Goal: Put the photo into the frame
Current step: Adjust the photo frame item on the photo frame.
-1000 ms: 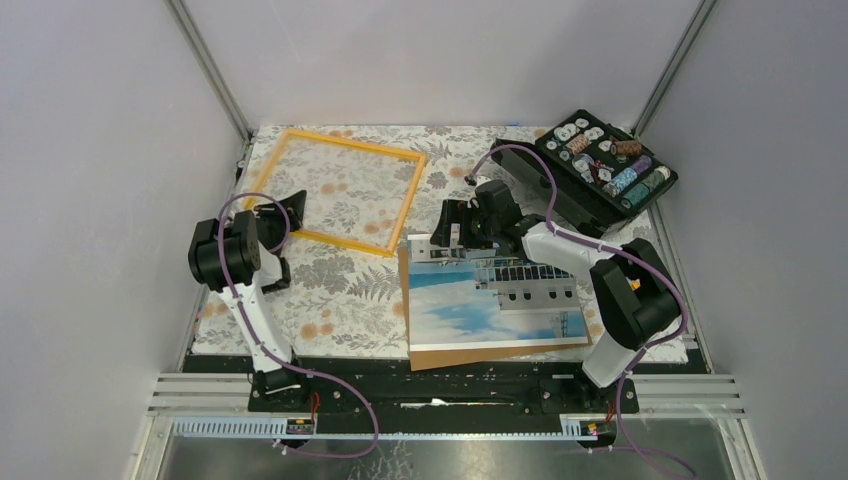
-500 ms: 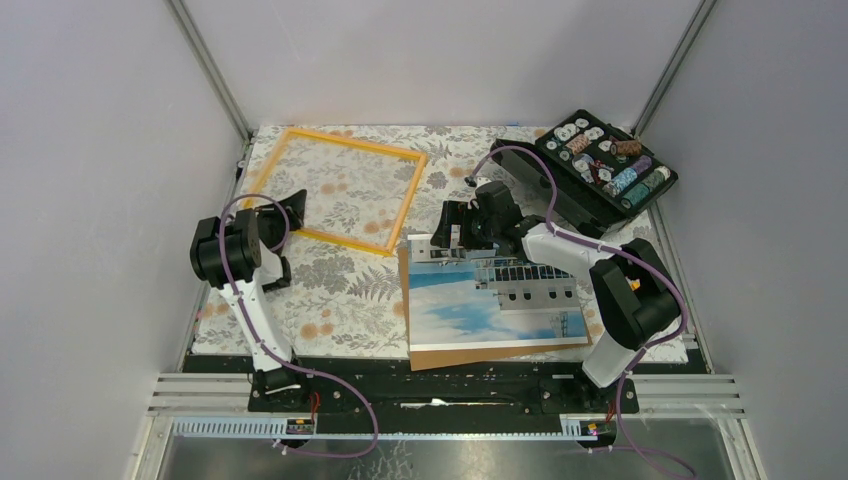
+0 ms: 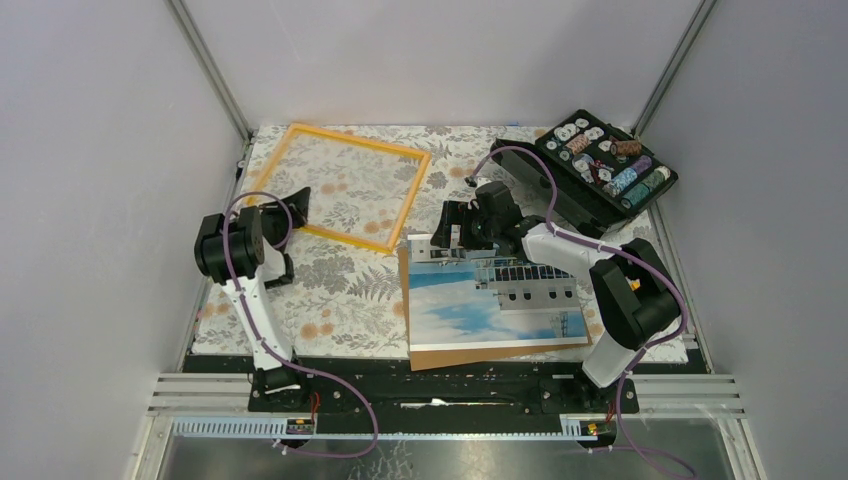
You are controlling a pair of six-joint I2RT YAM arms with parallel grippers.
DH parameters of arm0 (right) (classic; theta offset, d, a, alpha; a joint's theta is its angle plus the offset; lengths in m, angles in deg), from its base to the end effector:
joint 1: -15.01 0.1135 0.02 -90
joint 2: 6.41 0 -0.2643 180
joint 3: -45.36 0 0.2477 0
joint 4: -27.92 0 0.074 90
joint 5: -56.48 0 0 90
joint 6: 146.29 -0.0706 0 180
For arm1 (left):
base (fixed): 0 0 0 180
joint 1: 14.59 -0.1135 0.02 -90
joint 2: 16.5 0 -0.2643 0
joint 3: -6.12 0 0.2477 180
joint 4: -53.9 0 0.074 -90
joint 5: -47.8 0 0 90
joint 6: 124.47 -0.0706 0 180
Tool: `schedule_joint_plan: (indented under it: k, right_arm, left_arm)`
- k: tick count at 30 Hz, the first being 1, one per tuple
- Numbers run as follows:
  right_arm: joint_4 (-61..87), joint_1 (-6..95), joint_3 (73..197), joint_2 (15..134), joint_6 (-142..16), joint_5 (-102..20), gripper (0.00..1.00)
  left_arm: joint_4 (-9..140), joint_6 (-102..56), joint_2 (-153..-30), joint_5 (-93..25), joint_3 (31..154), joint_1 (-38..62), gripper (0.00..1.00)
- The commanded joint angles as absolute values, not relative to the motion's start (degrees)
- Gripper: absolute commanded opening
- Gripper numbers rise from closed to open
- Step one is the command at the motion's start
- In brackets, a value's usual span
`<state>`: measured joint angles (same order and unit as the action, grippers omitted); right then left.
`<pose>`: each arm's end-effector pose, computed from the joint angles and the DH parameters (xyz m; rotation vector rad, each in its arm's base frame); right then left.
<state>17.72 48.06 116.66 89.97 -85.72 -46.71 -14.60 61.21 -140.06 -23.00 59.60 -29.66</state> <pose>0.3183 0.2263 0.1887 -0.2101 2.2937 0.8443 0.3837 0.0793 0.0970 -1.2763 1.2312 -1.3268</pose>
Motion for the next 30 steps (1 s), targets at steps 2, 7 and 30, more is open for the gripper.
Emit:
schedule_joint_plan:
  k: [2,7,30]
  right_arm:
    - [20.2,48.1,116.3,90.0,-85.9,-47.7,1.00]
    - [20.3,48.1,116.3,90.1,-86.0,-47.8,1.00]
    - [17.6,48.1,120.6,95.6,-87.5,-46.4,0.95]
  left_arm:
    - [-24.5,62.5,-142.0,-23.7,61.3,-28.5,0.00]
    - [-24.5,62.9,-143.4,-24.0,60.7,-28.4,0.00]
    - [-19.3,59.9,-147.5,-21.7,62.4,-29.1,0.12]
